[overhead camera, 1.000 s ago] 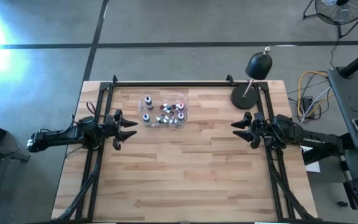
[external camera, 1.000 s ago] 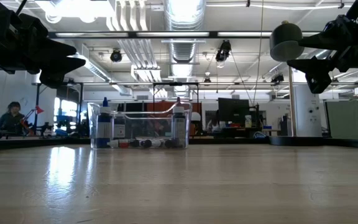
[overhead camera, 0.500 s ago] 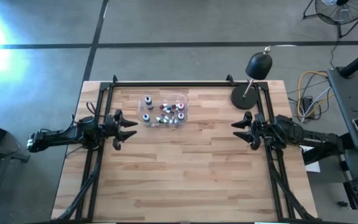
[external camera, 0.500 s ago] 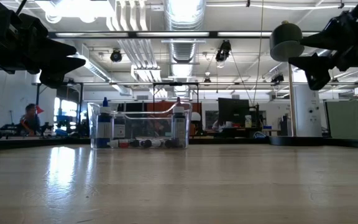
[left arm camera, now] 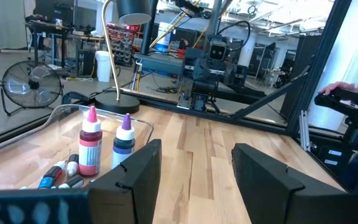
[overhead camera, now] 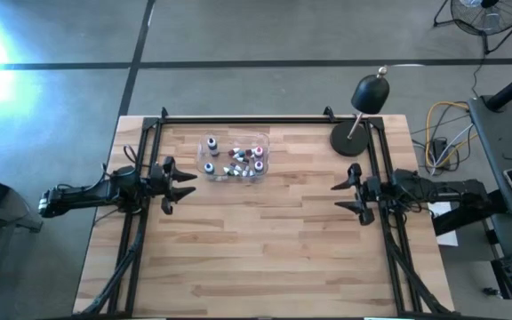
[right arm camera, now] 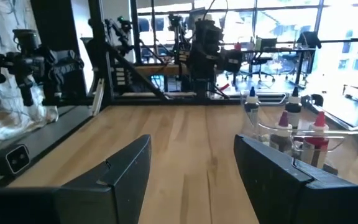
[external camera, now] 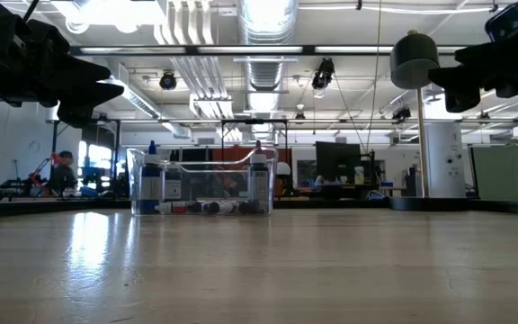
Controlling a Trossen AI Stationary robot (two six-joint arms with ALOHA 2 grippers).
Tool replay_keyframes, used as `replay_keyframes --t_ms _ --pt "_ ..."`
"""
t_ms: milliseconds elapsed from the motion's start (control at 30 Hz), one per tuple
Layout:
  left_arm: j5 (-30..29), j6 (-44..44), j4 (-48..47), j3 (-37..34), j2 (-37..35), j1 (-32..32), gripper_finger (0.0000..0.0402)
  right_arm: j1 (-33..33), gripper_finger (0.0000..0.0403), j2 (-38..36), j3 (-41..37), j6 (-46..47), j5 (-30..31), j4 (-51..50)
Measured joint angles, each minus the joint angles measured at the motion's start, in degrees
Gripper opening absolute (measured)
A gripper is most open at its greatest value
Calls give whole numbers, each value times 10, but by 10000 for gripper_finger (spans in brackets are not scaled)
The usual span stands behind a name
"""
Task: Pick & Place food coloring
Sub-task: Return to Home Position
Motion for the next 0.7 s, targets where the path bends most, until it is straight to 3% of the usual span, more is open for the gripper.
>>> replay_keyframes --t_ms 700 --pt "0 0 0 0 0 0 172 0 224 5 0 -1 0 0"
